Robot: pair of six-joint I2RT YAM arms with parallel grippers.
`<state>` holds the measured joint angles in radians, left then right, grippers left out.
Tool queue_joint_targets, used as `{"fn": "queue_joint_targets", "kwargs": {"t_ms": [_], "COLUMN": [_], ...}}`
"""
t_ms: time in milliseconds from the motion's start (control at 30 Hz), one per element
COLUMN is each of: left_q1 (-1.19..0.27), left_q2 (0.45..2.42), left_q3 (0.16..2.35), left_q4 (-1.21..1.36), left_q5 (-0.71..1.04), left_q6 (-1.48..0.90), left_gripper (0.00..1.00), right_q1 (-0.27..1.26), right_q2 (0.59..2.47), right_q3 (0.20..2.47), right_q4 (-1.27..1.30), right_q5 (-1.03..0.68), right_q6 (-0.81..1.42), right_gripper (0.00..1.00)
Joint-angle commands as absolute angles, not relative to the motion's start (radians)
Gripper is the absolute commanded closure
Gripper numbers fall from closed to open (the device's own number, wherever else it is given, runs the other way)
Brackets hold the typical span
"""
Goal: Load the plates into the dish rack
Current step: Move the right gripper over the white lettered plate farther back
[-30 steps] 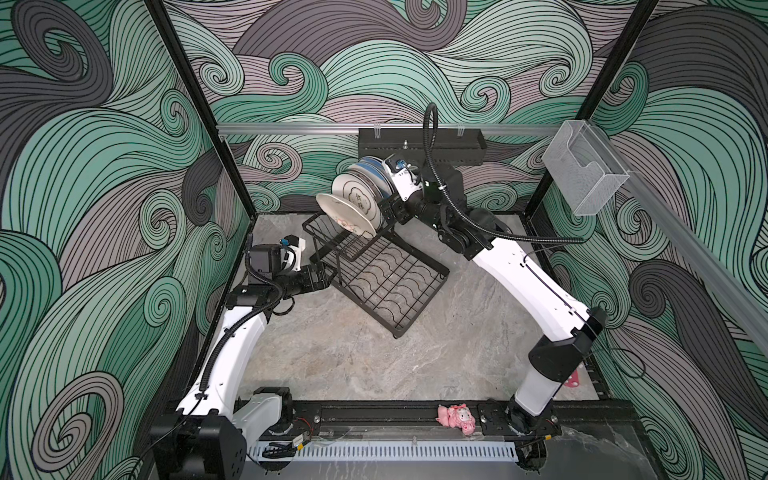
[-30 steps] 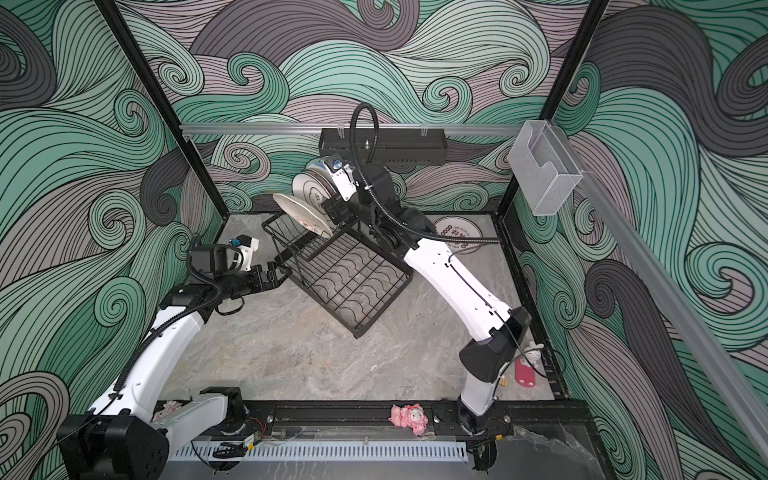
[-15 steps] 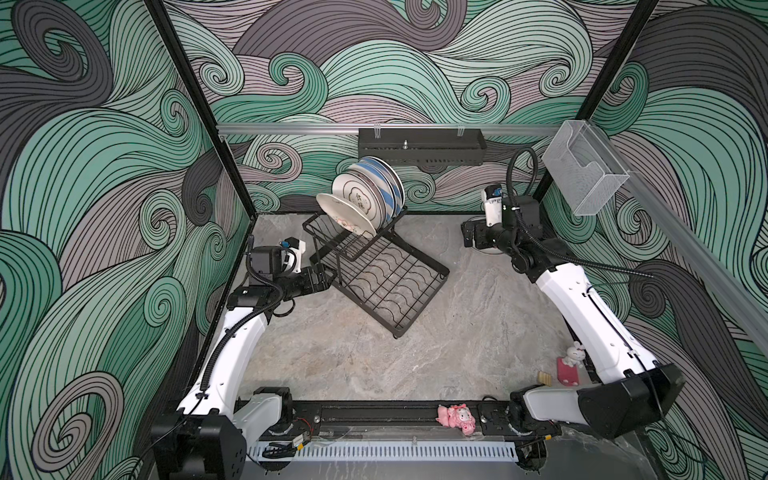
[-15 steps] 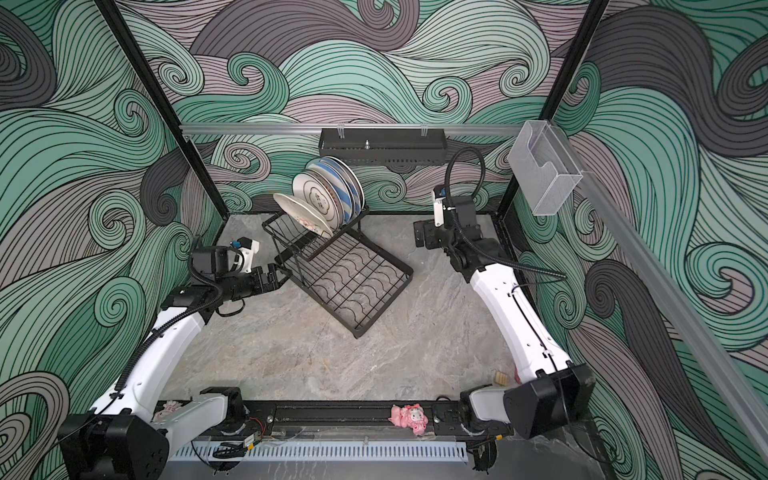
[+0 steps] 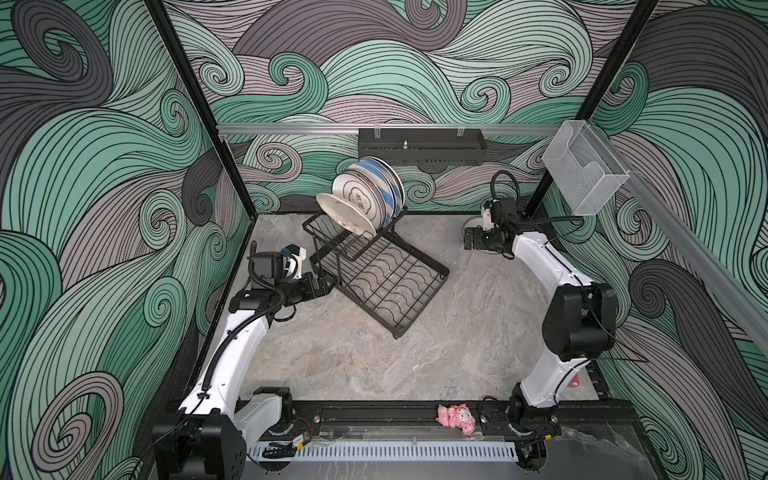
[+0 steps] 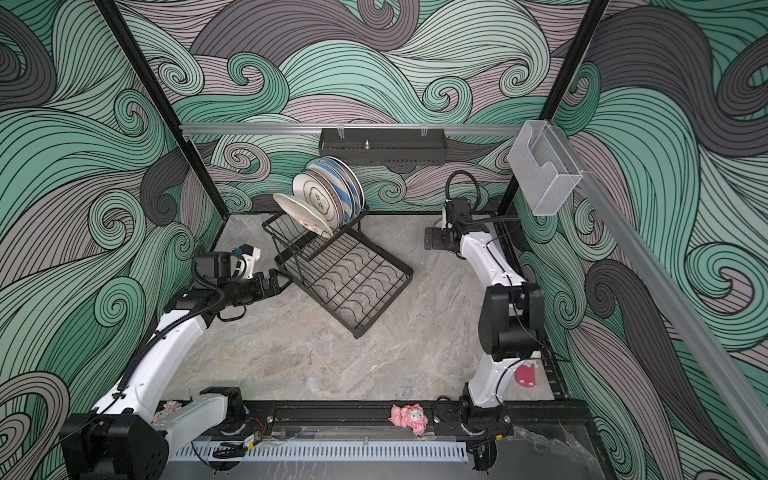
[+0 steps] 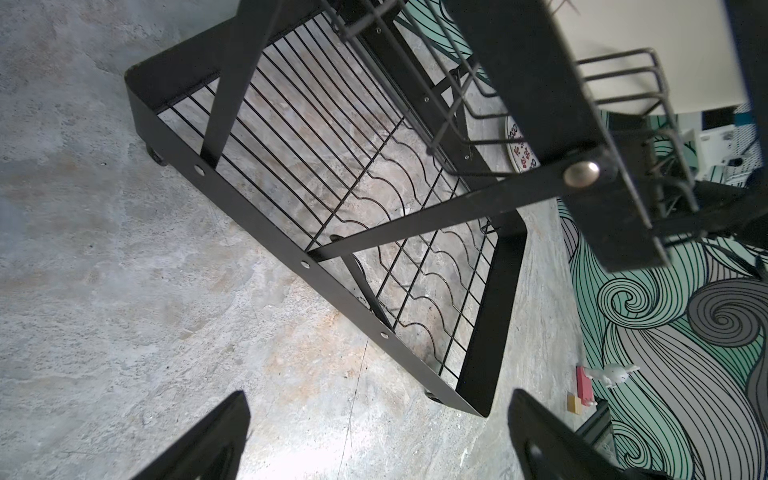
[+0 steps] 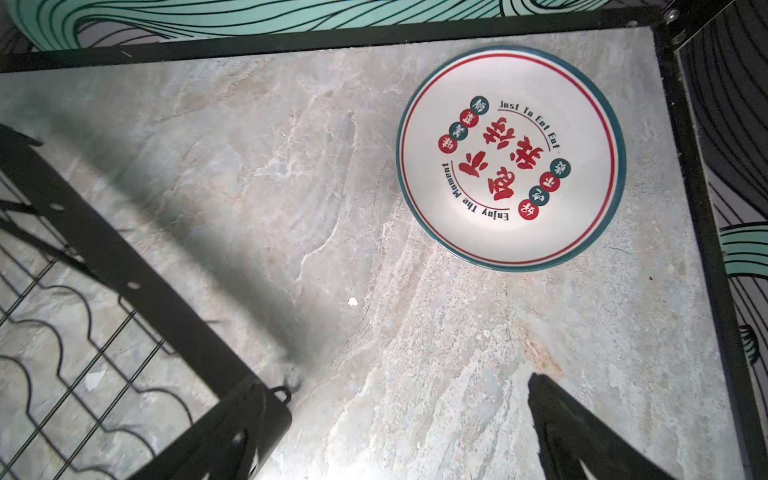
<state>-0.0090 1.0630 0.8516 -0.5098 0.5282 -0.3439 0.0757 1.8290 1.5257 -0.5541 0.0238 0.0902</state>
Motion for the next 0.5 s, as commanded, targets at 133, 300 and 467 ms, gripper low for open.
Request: {"fn": "queue_joint_targets", "kwargs": {"t_ms": [133, 300, 467], "left_q1": [-0.012, -0.013, -0.012], "left_q2": [1.072, 1.083, 1.098], "left_q3": [0.851, 0.849, 0.851], "left_q4": [-0.513, -0.497, -0.494], "left_q5": [0.542, 0.541, 0.545], "left_q6": [-0.342, -0.346, -0.352], "left_gripper": [0.01, 0.01, 0.01], "right_q1": [0.004, -0.025, -0.051], "right_q2": [1.983, 2.049, 2.102], "right_q3": [1.642, 1.682, 1.704], "right_q4": [-0.541, -0.541, -0.541], "right_q5": [-0.033, -0.065, -0.101], "right_q6": [0.134, 0.138, 0.147], "right_gripper": [0.02, 0.02, 0.02]}}
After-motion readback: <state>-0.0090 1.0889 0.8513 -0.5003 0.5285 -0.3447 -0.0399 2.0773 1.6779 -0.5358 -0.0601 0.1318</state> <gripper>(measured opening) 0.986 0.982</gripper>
